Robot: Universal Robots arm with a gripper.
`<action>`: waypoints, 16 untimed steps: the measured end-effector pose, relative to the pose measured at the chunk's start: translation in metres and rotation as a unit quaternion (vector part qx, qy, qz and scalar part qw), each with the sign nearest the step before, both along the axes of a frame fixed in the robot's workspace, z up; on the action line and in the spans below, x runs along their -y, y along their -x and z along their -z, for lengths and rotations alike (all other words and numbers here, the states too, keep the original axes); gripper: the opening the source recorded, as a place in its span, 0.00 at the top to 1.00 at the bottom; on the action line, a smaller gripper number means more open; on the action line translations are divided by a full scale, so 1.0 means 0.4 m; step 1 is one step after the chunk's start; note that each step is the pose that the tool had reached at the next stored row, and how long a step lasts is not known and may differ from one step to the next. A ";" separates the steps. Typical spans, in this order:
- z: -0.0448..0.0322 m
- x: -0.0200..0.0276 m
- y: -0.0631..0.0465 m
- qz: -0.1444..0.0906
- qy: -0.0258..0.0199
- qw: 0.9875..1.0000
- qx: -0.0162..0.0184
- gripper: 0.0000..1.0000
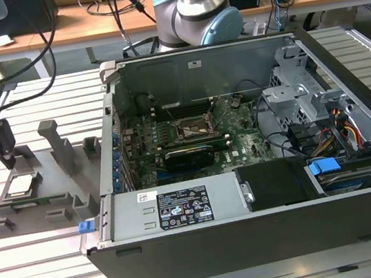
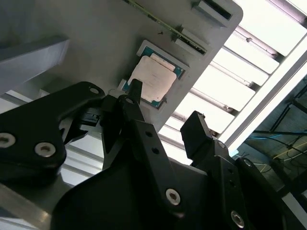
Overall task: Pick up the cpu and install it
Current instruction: 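Pick up the cpu and move it towards the insertion slot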
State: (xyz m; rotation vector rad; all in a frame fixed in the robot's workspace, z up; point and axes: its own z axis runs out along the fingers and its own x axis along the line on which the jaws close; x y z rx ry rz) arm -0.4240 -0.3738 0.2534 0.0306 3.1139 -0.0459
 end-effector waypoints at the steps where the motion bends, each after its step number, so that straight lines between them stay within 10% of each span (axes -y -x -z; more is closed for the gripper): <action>1: 0.003 0.000 0.000 0.000 0.000 1.000 0.000 0.40; 8: 0.032 0.000 -0.001 0.000 0.001 1.000 0.000 0.40; 16: 0.073 -0.006 -0.012 -0.009 0.013 1.000 0.000 0.40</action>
